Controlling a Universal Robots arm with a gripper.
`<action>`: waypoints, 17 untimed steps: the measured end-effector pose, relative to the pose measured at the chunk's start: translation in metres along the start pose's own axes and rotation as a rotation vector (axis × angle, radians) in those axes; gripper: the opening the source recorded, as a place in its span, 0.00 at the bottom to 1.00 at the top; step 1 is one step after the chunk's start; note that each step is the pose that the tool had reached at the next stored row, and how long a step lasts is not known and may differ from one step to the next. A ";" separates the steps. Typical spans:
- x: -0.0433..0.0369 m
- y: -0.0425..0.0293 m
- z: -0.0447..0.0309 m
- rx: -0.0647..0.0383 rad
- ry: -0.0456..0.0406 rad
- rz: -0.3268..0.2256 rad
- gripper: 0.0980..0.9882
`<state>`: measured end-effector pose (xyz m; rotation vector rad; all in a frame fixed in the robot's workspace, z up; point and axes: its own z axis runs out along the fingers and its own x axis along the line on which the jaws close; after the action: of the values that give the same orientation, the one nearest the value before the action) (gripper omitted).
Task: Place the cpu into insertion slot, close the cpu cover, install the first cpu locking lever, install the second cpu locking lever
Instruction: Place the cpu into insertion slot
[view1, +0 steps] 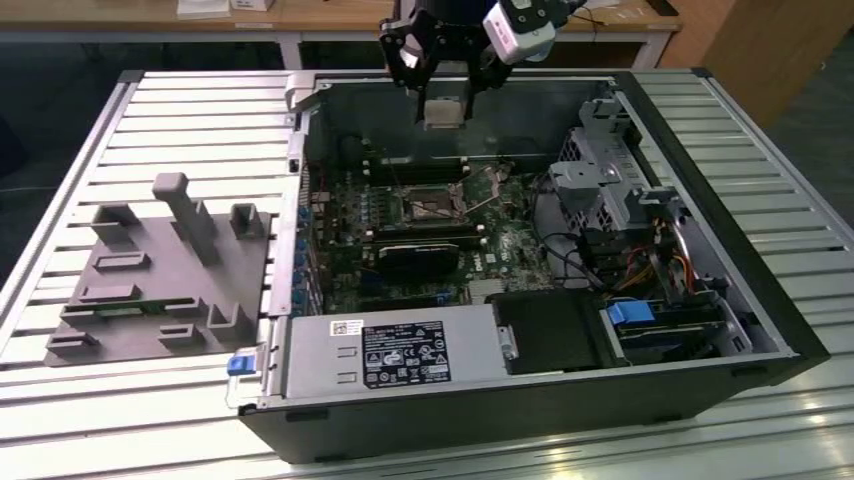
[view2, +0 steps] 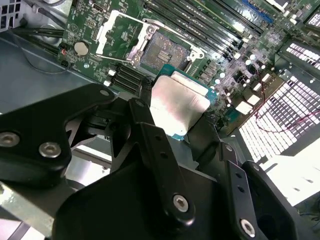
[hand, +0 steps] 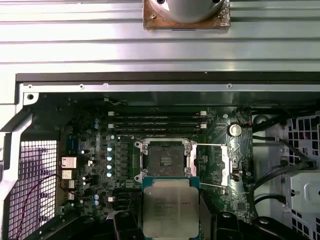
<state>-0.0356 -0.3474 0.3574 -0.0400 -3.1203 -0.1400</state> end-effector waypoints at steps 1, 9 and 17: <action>0.0000 -0.0001 0.0011 0.000 0.0000 0.000 0.49; -0.0002 -0.0010 0.0109 0.000 -0.0007 0.000 0.49; -0.0003 -0.0016 0.0184 0.000 -0.0029 0.000 0.49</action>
<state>-0.0356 -0.3474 0.3390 -0.0398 -3.1232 -0.1402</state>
